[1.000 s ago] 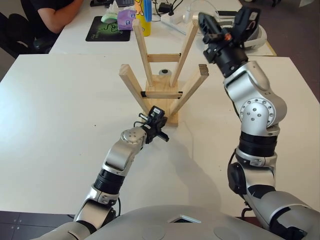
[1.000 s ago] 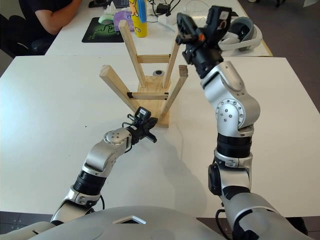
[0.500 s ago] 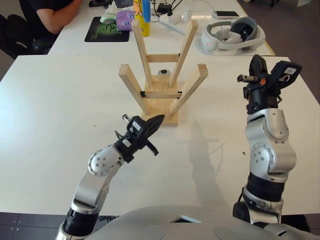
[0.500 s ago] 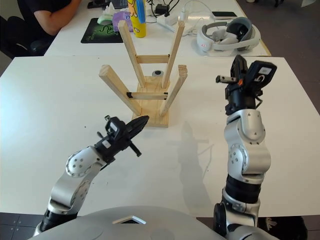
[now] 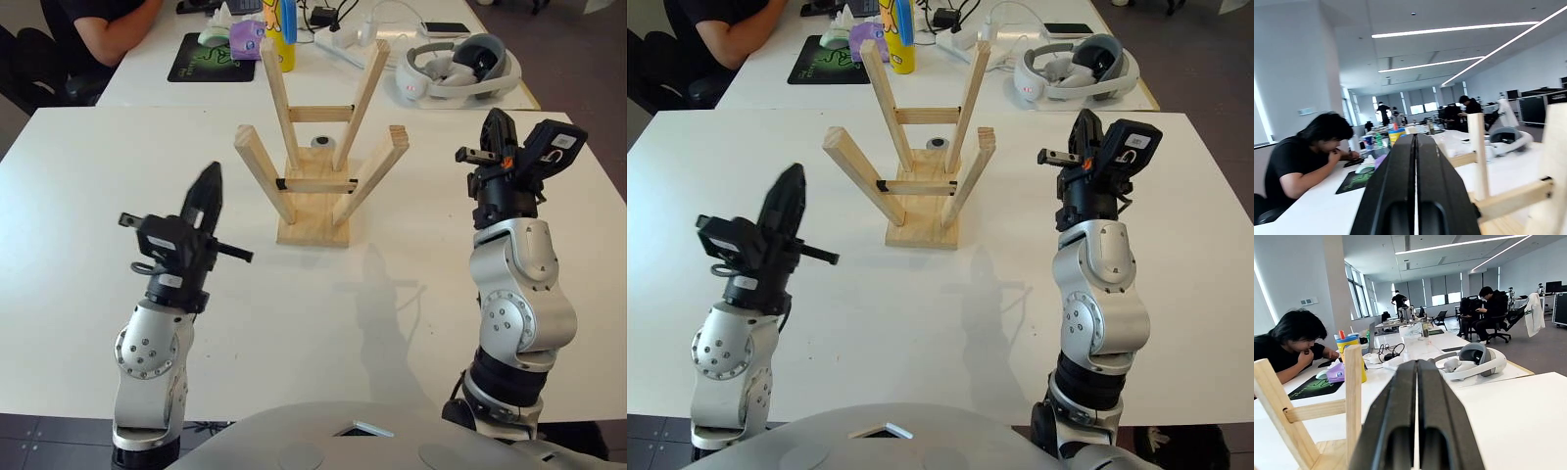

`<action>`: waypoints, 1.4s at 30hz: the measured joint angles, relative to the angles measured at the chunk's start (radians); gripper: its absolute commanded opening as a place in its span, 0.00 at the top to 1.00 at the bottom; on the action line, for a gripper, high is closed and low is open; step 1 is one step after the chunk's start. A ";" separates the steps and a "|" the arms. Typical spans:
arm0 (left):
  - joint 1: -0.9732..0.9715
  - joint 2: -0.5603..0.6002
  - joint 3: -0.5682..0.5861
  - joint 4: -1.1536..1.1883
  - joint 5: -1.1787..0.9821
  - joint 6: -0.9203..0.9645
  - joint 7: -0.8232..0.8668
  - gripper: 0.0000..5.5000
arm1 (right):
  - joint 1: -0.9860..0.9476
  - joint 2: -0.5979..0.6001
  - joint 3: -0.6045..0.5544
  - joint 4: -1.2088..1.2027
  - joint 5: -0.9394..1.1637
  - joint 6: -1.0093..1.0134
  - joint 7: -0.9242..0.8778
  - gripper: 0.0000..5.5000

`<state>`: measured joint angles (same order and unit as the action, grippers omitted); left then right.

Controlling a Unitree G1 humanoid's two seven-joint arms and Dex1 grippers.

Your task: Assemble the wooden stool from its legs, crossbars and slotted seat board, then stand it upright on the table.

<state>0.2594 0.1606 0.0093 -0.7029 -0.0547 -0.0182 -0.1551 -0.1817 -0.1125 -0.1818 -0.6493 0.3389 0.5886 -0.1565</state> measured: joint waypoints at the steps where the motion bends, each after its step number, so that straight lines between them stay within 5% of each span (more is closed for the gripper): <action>1: -0.020 -0.007 0.019 0.004 0.000 0.030 0.024 1.00 | -0.006 0.003 -0.001 0.006 -0.001 0.000 -0.002 1.00; 9: -0.353 -0.028 0.110 0.205 -0.012 0.305 0.134 1.00 | -0.015 0.045 0.021 0.026 -0.018 0.003 -0.018 1.00; 15: -0.382 -0.008 0.094 0.203 -0.013 0.371 0.113 1.00 | -0.015 0.067 0.054 0.010 -0.020 0.010 -0.022 1.00; 21: -0.381 -0.027 -0.008 0.165 0.005 0.394 0.104 1.00 | -0.032 0.038 0.277 -0.018 -0.017 0.125 0.075 1.00; 27: -0.382 -0.023 -0.004 0.149 0.020 0.430 0.108 1.00 | 0.000 0.007 0.168 0.012 -0.096 0.180 0.016 1.00; 34: -0.319 -0.015 0.131 0.149 0.059 0.439 0.186 1.00 | 0.011 0.015 0.055 -0.001 -0.130 0.164 -0.006 1.00; 39: -0.325 -0.058 -0.019 0.150 -0.014 0.426 0.091 1.00 | -0.012 0.037 0.287 -0.011 -0.068 0.160 0.144 1.00; 42: -0.320 -0.055 -0.051 0.150 -0.012 0.451 0.088 1.00 | -0.007 -0.005 0.305 -0.013 -0.098 0.182 0.151 1.00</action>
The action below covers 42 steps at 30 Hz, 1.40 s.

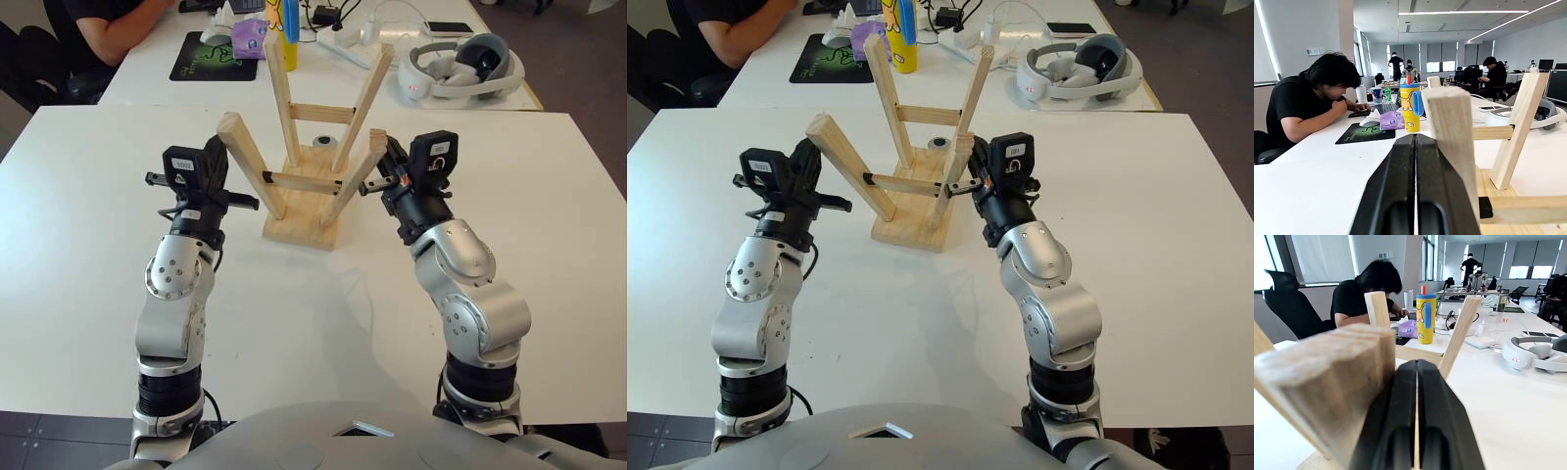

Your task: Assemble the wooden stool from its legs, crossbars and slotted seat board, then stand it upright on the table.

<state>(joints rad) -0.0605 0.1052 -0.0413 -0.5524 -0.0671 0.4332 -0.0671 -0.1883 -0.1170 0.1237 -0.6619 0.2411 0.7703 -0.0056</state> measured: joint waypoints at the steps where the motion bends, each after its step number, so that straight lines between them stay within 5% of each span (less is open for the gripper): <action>1: 0.003 0.000 -0.009 0.000 0.000 0.007 0.000 1.00 | 0.001 -0.008 -0.001 0.004 0.000 0.011 0.000 1.00; 14: 0.067 0.032 0.055 0.076 0.019 0.043 0.000 1.00 | -0.020 -0.095 -0.164 0.307 0.033 -0.118 0.177 1.00; 19: 0.089 0.093 0.013 0.182 -0.119 0.281 -0.197 1.00 | -0.099 -0.170 -0.207 0.513 0.124 -0.185 0.402 1.00; 24: 0.084 0.215 -0.035 0.212 -0.128 0.344 -0.306 1.00 | -0.200 -0.211 -0.176 0.782 0.163 -0.256 0.667 1.00; 32: 0.008 0.223 -0.115 0.269 -0.106 0.340 -0.331 1.00 | -0.339 -0.173 -0.117 0.998 0.159 -0.368 0.839 1.00; 42: -0.066 0.194 -0.099 0.371 -0.088 0.316 -0.306 1.00 | -0.302 -0.215 0.034 0.817 0.157 -0.302 0.993 1.00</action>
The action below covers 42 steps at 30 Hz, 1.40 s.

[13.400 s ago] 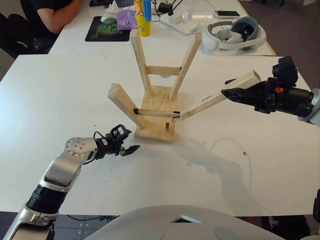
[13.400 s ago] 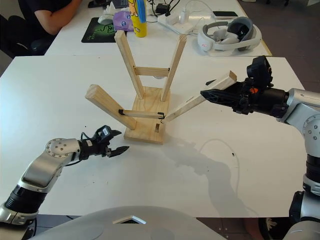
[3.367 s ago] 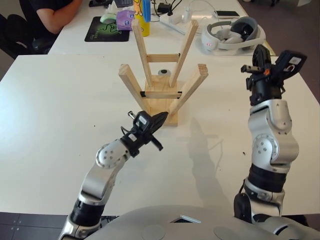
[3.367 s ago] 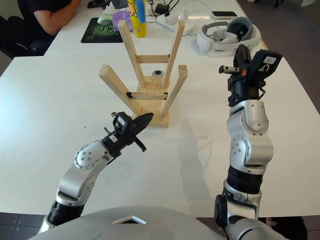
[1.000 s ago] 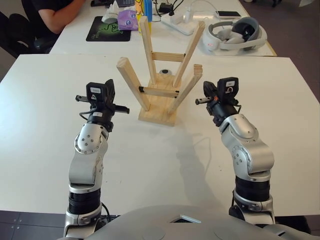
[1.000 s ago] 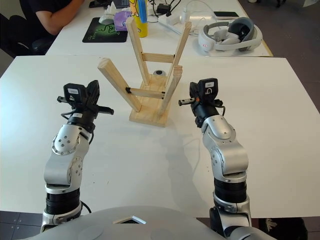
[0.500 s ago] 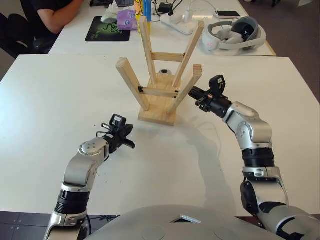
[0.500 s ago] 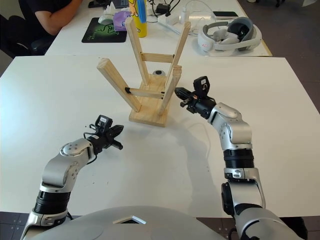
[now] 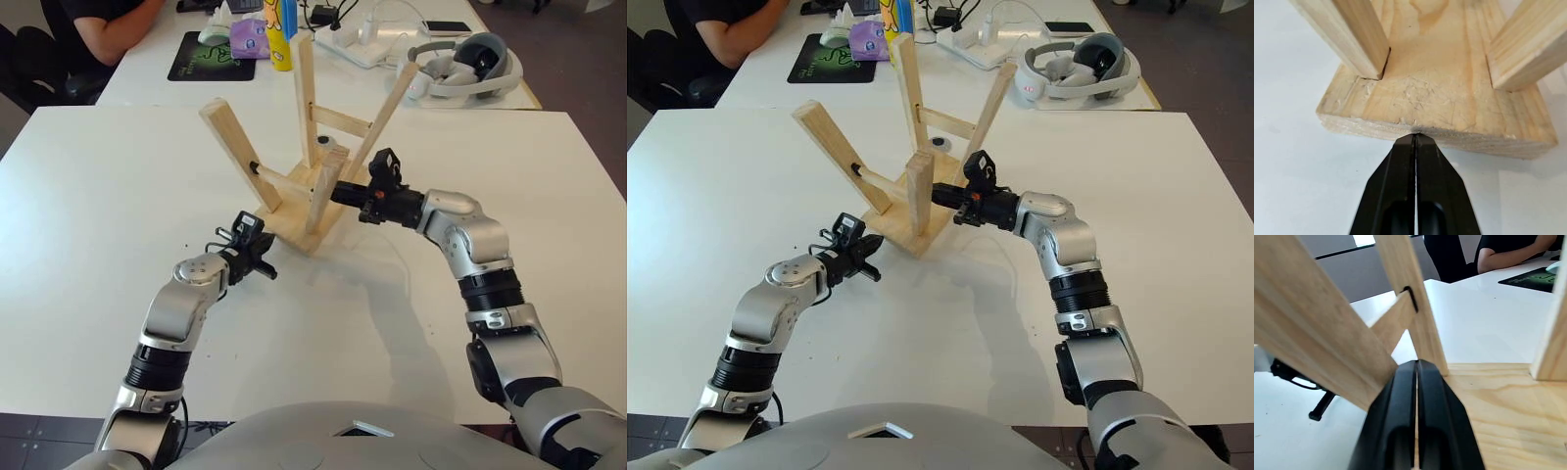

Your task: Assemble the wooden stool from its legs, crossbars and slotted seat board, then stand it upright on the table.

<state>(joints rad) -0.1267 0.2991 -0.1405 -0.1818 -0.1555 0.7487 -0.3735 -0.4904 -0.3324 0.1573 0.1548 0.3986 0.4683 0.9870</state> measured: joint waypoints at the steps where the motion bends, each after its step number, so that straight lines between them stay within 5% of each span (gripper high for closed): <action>1: -0.004 0.001 0.006 0.005 0.001 -0.001 0.003 1.00 | 0.009 0.006 0.014 -0.025 -0.004 0.004 -0.007 1.00; 6: -0.013 -0.003 0.004 0.008 0.001 -0.016 0.000 1.00 | 0.021 0.042 0.040 -0.098 -0.051 0.000 -0.109 1.00; 8: -0.013 0.000 0.004 0.010 0.001 -0.018 -0.003 1.00 | 0.026 0.048 -0.032 -0.223 -0.020 0.046 -0.197 1.00; 15: 0.012 0.000 0.003 0.010 0.001 -0.025 -0.003 1.00 | -0.326 0.070 -0.376 -0.381 0.583 0.284 -0.563 1.00; 18: 0.026 -0.002 0.004 0.010 0.001 -0.033 0.003 1.00 | -0.504 -0.088 -0.569 -0.180 0.664 0.266 -0.683 1.00; 22: 0.052 0.000 0.009 0.004 0.001 -0.038 0.009 1.00 | -0.387 -0.427 -0.682 0.064 0.346 0.097 -0.721 1.00; 25: 0.053 -0.001 0.014 -0.010 0.000 -0.037 0.011 1.00 | -0.195 -0.472 -0.596 0.127 0.189 0.034 -0.649 1.00; 28: 0.055 -0.001 0.016 -0.019 0.000 -0.035 0.011 1.00 | -0.039 -0.394 -0.413 0.136 0.091 -0.016 -0.517 1.00; 37: 0.022 0.009 0.003 -0.021 0.000 -0.013 -0.014 1.00 | 0.148 -0.268 -0.066 0.185 -0.222 -0.086 -0.449 1.00; 42: 0.008 0.013 -0.006 -0.022 0.000 -0.007 -0.021 1.00 | 0.176 -0.267 -0.033 0.182 -0.274 -0.084 -0.437 1.00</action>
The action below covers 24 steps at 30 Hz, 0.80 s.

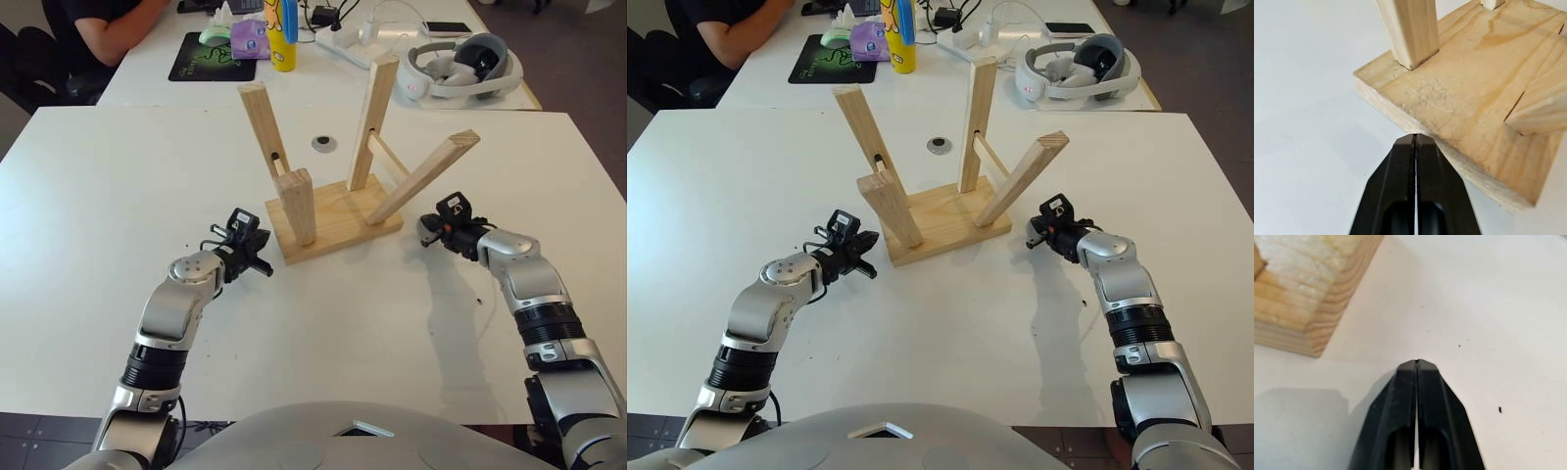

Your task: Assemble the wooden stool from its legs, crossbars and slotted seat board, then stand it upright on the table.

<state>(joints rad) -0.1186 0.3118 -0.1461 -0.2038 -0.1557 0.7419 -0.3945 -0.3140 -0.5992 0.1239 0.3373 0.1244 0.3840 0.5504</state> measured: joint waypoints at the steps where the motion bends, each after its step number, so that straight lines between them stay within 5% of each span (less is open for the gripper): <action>1: 0.000 0.000 -0.005 0.000 0.000 0.004 -0.001 1.00 | -0.001 0.001 0.001 0.001 -0.001 -0.002 0.007 1.00; 15: 0.014 0.033 -0.049 0.000 0.000 0.033 -0.037 1.00 | -0.015 0.056 0.039 0.021 -0.037 -0.093 0.102 1.00; 24: 0.068 0.081 -0.027 -0.033 0.005 0.027 -0.036 1.00 | 0.219 0.020 0.039 -0.307 0.011 -0.011 0.139 1.00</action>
<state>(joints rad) -0.0503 0.3931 -0.1734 -0.2370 -0.1511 0.7686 -0.4301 -0.0947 -0.5791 0.1629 0.0305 0.1351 0.3732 0.6895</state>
